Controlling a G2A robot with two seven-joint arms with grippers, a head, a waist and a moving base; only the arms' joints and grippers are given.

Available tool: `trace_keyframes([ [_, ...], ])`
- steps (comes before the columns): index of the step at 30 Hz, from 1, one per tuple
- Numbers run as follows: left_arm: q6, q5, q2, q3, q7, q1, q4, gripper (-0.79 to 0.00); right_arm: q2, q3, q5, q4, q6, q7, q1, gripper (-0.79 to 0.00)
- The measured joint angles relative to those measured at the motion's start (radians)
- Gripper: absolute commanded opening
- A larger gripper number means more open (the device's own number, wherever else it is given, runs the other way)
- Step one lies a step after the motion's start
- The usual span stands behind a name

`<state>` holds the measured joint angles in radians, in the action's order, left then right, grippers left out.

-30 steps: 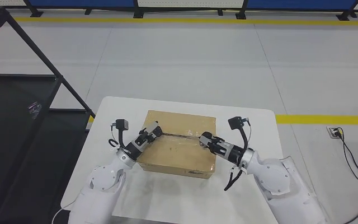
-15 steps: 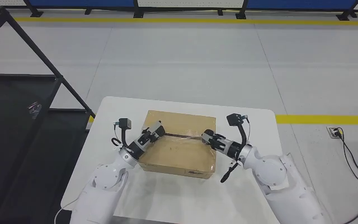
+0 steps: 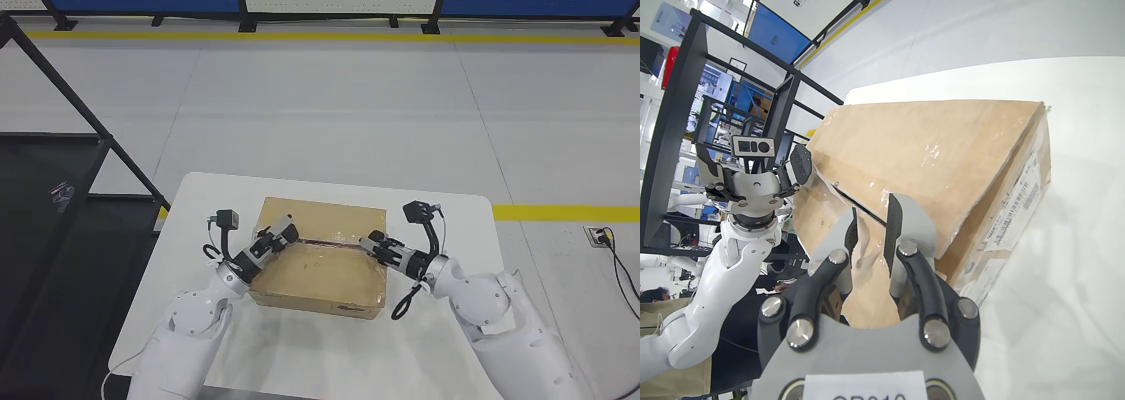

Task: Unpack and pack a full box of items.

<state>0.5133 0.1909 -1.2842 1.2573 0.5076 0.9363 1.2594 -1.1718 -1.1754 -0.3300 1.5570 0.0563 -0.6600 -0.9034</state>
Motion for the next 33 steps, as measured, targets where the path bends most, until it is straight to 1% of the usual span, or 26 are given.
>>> trace_keyframes([
  [7,-0.005,0.0,-0.001,-0.002,-0.002,-0.001,-0.002,0.0,0.0,-0.008,0.0,-0.011,0.003,0.014,0.001,-0.489],
  [15,-0.007,0.0,-0.003,-0.009,-0.004,-0.003,-0.006,0.0,0.007,-0.045,-0.005,0.012,0.009,0.022,-0.022,-0.465],
  [20,-0.007,0.003,-0.004,-0.013,-0.005,-0.005,-0.007,0.0,0.007,-0.058,-0.03,0.042,0.024,0.086,-0.039,-0.468],
  [22,-0.005,0.002,-0.004,-0.013,-0.004,-0.006,-0.007,0.0,0.008,-0.062,-0.06,0.065,0.022,0.118,-0.05,-0.449],
  [23,-0.005,0.001,-0.004,-0.013,-0.004,-0.006,-0.007,0.0,0.009,-0.059,-0.082,0.077,0.02,0.125,-0.051,-0.434],
  [25,-0.005,0.001,-0.004,-0.012,-0.003,-0.005,-0.006,0.0,0.007,-0.037,-0.136,0.097,0.023,0.127,-0.048,-0.428],
  [27,-0.005,0.002,-0.004,-0.011,-0.004,-0.004,-0.004,0.0,0.004,-0.015,-0.178,0.099,-0.016,0.128,-0.032,-0.428],
  [29,-0.006,0.002,-0.004,-0.011,-0.005,-0.002,-0.003,0.0,-0.001,0.01,-0.207,0.096,-0.048,0.121,-0.012,-0.409],
  [33,-0.007,0.0,-0.004,-0.01,-0.004,-0.001,-0.001,0.0,-0.011,0.071,-0.328,0.079,-0.105,0.111,0.046,-0.416],
])
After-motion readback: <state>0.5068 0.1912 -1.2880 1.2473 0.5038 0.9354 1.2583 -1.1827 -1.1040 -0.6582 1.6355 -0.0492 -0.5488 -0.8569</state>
